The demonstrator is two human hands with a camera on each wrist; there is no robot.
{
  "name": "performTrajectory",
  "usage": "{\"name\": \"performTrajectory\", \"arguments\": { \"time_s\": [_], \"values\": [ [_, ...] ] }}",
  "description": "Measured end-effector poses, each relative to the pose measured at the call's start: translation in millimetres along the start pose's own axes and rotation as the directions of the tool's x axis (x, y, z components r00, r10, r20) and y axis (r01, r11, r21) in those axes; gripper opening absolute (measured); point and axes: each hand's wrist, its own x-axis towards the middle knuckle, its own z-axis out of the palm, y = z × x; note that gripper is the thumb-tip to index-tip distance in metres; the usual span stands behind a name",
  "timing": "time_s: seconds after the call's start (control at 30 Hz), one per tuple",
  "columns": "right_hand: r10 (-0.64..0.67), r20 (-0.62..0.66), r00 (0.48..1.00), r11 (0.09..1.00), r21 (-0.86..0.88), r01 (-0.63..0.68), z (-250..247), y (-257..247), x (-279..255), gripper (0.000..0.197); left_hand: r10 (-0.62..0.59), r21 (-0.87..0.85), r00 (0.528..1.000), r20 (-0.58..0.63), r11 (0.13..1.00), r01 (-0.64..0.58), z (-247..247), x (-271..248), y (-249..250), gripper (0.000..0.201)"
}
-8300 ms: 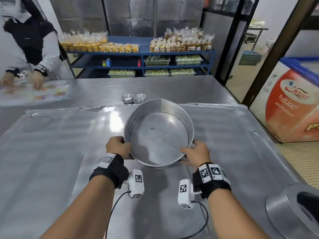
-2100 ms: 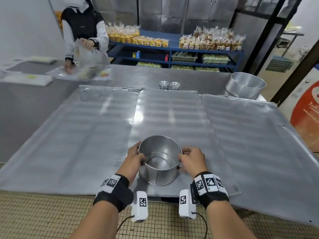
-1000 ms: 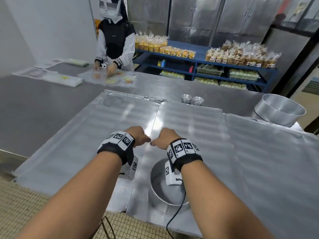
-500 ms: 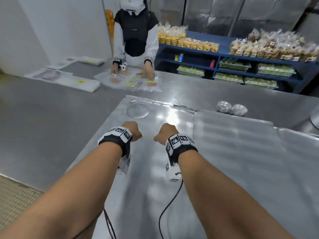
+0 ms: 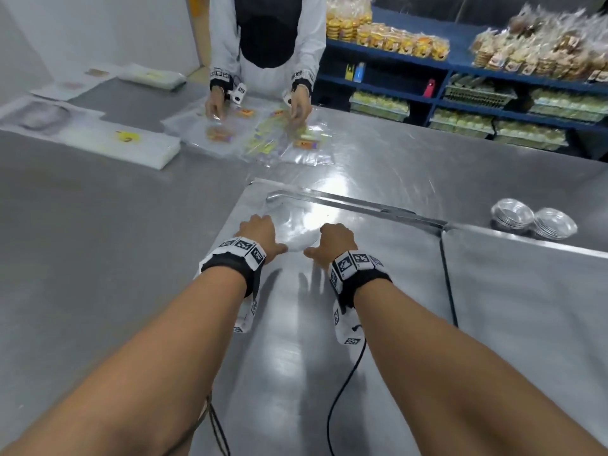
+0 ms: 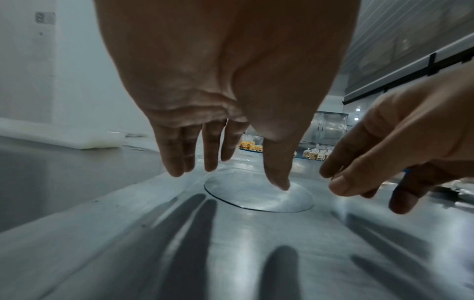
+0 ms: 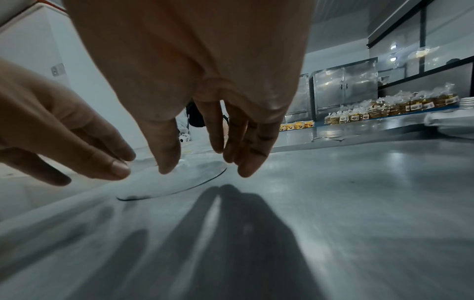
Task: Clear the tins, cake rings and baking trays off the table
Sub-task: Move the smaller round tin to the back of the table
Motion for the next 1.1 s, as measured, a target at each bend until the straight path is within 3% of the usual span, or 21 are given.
{"name": "performTrajectory", "arguments": {
  "time_s": [0.2, 0.43, 0.57, 0.73, 0.8, 0.87, 0.97, 1.1],
  "values": [
    [0.055, 0.011, 0.998, 0.998, -0.017, -0.055, 5, -2, 49, 0.077, -0.019, 0.079, 0.999, 0.026, 0.997, 0.017, 4, 56, -6, 0.09],
    [0.177, 0.066, 0.982, 0.98, 0.079, -0.182, 8, -8, 78, 0.076, -0.085, -0.029, 0.996, 0.017, 0.996, 0.085, 3, 83, -9, 0.109],
    [0.197, 0.116, 0.974, 0.968, 0.133, -0.211, 6, -12, 80, 0.108, -0.1, -0.124, 0.993, 0.056, 0.987, 0.107, 0, 84, -12, 0.103],
    [0.162, 0.025, 0.986, 0.934, 0.318, -0.162, 1, -21, 61, 0.106, -0.165, -0.346, 0.983, -0.076, 0.929, 0.129, 9, 80, -14, 0.124],
    [0.123, -0.015, 0.992, 0.912, 0.397, -0.107, -4, -19, 51, 0.098, -0.171, -0.45, 0.976, -0.136, 0.888, 0.092, -3, 60, -10, 0.099],
    [0.083, -0.104, 0.991, 0.899, 0.437, -0.03, -8, -16, 38, 0.077, -0.194, -0.523, 0.955, -0.225, 0.851, 0.05, -11, 44, -8, 0.068],
    [0.032, -0.253, 0.967, 0.885, 0.457, 0.091, -14, -9, 14, 0.052, -0.204, -0.58, 0.911, -0.358, 0.814, -0.046, -18, 19, -2, 0.066],
    [-0.034, -0.372, 0.928, 0.883, 0.423, 0.202, -40, 0, -30, 0.046, -0.206, -0.621, 0.866, -0.456, 0.77, -0.144, -31, -24, 19, 0.063]
  ]
}}
